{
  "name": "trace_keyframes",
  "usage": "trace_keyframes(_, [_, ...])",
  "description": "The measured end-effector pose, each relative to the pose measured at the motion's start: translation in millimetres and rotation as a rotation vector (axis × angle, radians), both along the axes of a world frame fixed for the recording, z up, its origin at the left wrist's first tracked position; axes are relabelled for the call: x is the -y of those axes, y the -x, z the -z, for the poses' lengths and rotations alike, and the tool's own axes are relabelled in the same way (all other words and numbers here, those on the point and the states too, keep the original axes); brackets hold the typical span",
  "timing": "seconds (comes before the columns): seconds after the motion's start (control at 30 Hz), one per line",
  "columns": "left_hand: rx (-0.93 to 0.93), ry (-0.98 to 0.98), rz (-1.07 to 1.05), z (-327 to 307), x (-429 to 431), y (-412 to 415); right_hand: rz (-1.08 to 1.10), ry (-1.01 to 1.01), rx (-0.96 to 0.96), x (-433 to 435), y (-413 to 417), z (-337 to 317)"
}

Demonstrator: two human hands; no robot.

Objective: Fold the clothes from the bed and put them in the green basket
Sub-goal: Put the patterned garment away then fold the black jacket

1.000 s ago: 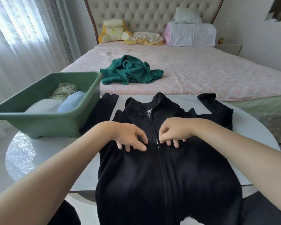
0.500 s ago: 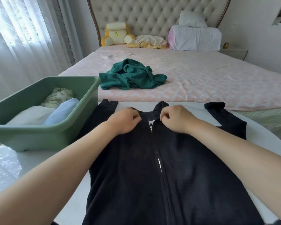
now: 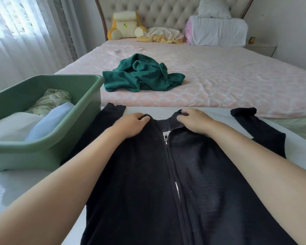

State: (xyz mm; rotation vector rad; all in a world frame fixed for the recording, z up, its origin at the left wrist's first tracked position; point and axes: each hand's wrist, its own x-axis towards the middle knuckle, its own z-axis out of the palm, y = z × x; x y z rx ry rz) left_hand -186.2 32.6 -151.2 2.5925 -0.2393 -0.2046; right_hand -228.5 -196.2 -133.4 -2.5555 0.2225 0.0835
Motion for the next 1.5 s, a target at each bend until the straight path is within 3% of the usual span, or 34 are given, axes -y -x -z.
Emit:
trace_keyframes(0.13, [-0.031, 0.284, 0.025, 1.4, 0.2, 1.6, -0.124, -0.072, 0.016, -3.3, 8.7, -8.8])
trace_keyframes(0.23, [0.189, 0.398, -0.058, -3.9, 2.0, 2.8, -0.115, -0.078, 0.18, -3.5, 7.2, -8.0])
trace_keyframes(0.3, [0.249, 0.657, -0.145, -14.5, 4.1, 4.7, -0.091, -0.095, 0.343, -3.2, 6.5, -12.1])
trace_keyframes(0.4, [0.072, 1.114, -0.137, -34.8, 8.7, 8.9, -0.124, -0.132, 0.516, -4.1, 3.2, -16.6])
trace_keyframes(0.47, [-0.059, 1.231, -0.104, -40.7, 10.8, 11.2, -0.134, -0.245, 0.483, -5.8, 4.9, -21.1])
trace_keyframes(0.57, [-0.106, 1.052, -0.13, -32.7, 10.9, 11.2, -0.23, -0.409, 0.192, -6.7, 14.4, -27.1])
trace_keyframes(0.63, [-0.14, 0.958, -0.146, -26.3, 8.6, 9.8, -0.291, -0.36, 0.035, -5.1, 17.4, -27.7])
trace_keyframes(0.77, [-0.432, 0.675, 0.015, -34.1, 0.4, 14.2, -0.149, -0.383, -0.175, -3.9, 15.9, -25.5])
trace_keyframes(0.83, [-0.487, 0.391, 0.092, -38.5, -4.0, 16.0, -0.01, -0.337, -0.188, -5.6, 16.1, -26.1])
trace_keyframes(0.9, [-0.515, 0.144, 0.14, -42.3, -6.5, 16.4, 0.105, -0.132, -0.1, -6.3, 12.8, -25.3])
trace_keyframes(0.97, [-0.556, 0.081, 0.151, -43.6, -2.8, 16.0, 0.107, 0.051, -0.063, -6.4, 9.8, -22.4])
trace_keyframes(1.03, [-0.466, 0.096, 0.053, -42.2, 4.4, 17.7, 0.058, 0.047, -0.089, -6.9, 6.3, -15.4])
trace_keyframes(1.13, [-0.164, -0.088, -0.05, -27.4, 11.6, 13.7, -0.001, -0.12, -0.044, -8.0, 3.4, -8.6])
trace_keyframes(1.2, [-0.109, -0.161, -0.029, -17.5, 12.9, 12.9, -0.029, -0.187, 0.018, -7.9, 2.8, -9.2])
trace_keyframes(1.27, [-0.039, -0.048, -0.033, -16.0, 11.6, 11.7, -0.024, -0.19, 0.14, -7.4, 3.2, -11.3])
trace_keyframes(1.4, [0.295, 0.449, -0.172, -32.6, 9.2, 13.6, 0.088, -0.144, 0.532, -6.3, 9.5, -21.5])
trace_keyframes(1.5, [0.397, 0.667, -0.175, -46.6, 4.9, 21.8, 0.034, -0.097, 0.597, -7.7, 26.1, -29.1])
